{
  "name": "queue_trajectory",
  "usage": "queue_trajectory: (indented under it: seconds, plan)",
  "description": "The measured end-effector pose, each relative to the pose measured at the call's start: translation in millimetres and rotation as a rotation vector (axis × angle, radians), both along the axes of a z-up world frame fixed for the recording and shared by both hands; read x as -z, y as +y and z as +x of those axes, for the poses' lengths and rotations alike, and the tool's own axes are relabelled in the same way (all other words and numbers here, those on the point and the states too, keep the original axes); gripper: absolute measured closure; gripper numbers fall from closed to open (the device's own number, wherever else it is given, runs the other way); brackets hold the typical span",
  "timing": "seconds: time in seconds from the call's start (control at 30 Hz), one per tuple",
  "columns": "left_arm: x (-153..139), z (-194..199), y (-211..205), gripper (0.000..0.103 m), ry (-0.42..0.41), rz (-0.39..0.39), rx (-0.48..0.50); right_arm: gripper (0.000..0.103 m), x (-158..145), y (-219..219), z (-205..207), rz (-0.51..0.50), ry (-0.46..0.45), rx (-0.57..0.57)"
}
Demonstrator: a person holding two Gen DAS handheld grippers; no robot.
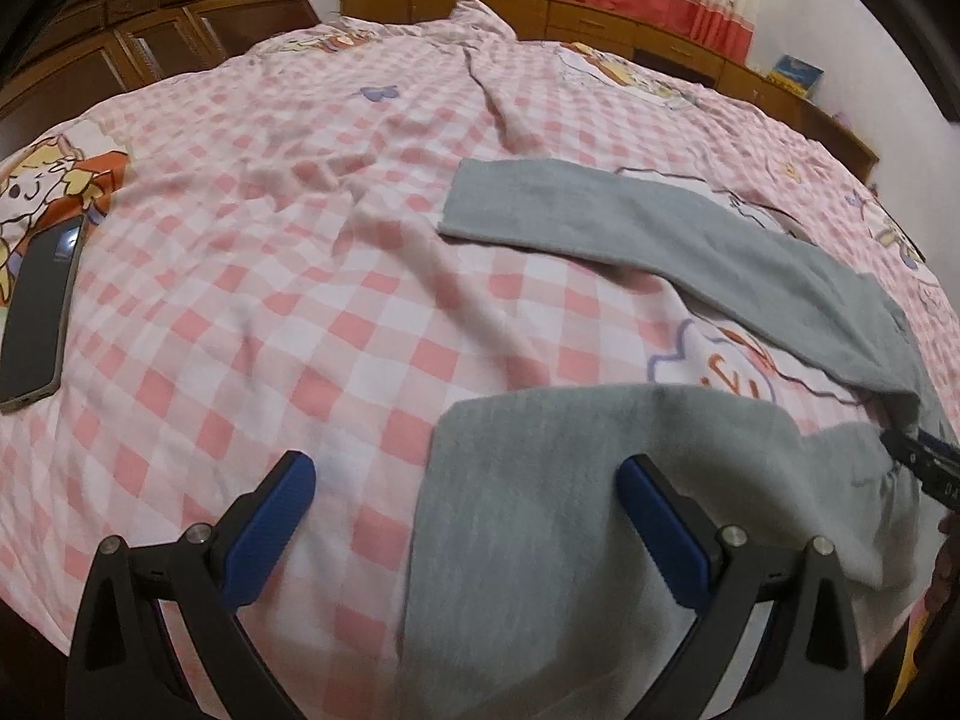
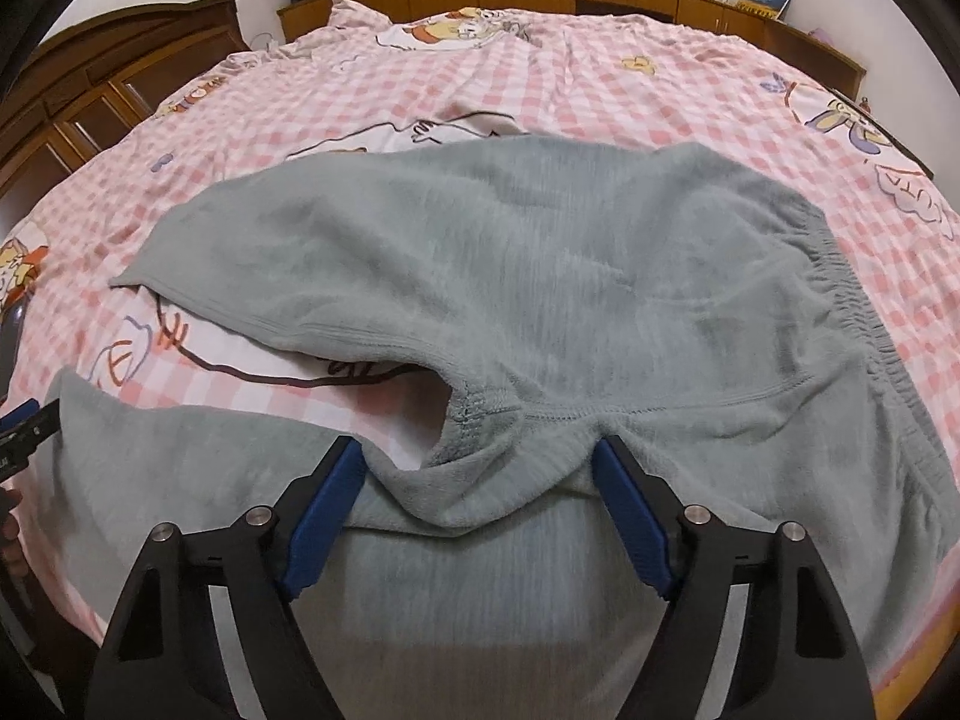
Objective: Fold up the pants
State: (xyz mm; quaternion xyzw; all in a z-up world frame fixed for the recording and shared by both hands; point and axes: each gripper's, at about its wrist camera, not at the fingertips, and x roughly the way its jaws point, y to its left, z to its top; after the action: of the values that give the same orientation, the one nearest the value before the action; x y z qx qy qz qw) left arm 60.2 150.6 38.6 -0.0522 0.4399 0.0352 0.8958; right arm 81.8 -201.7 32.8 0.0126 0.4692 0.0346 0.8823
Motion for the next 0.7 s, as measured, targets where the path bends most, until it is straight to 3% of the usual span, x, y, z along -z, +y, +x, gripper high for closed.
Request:
queue_trajectory:
  seconds: [0.17,0.37,0.47,0.5,0.57,0.63,0.7]
  plan:
    - [0.1,-3.0,7.7,0.000,-0.053,-0.021,-0.057,0.023,3.7,-1.7,2.6,0.011,0.005,-0.013]
    - [4.0,-3.1,2.0,0.002,-0.073,0.031,-0.066,0.023,9.2,-4.4,3.8,0.032,0.000,-0.028]
    - [5.5,-4.4,-3.6,0.014,-0.077,0.020,-0.042,0.023,9.8,-4.3,3.6,0.031,-0.009,-0.031]
    - [5.2,-4.9,-5.7,0.020,-0.077,0.024,-0.037,0.024,9.7,-4.1,3.1,0.032,-0.014,-0.033]
    - [1.9,-8.3,-12.1,0.042,-0.092,0.008,0.005,0.032,7.8,-4.1,0.4,0.037,-0.031,-0.032]
    - [-2.3,-12.4,-19.3,0.077,-0.114,-0.009,0.045,0.047,4.6,-3.4,-2.1,0.024,-0.051,-0.036]
    - [-5.7,-14.7,-25.1,0.094,-0.120,-0.034,0.072,0.070,1.6,-2.7,-4.7,0.009,-0.065,-0.043]
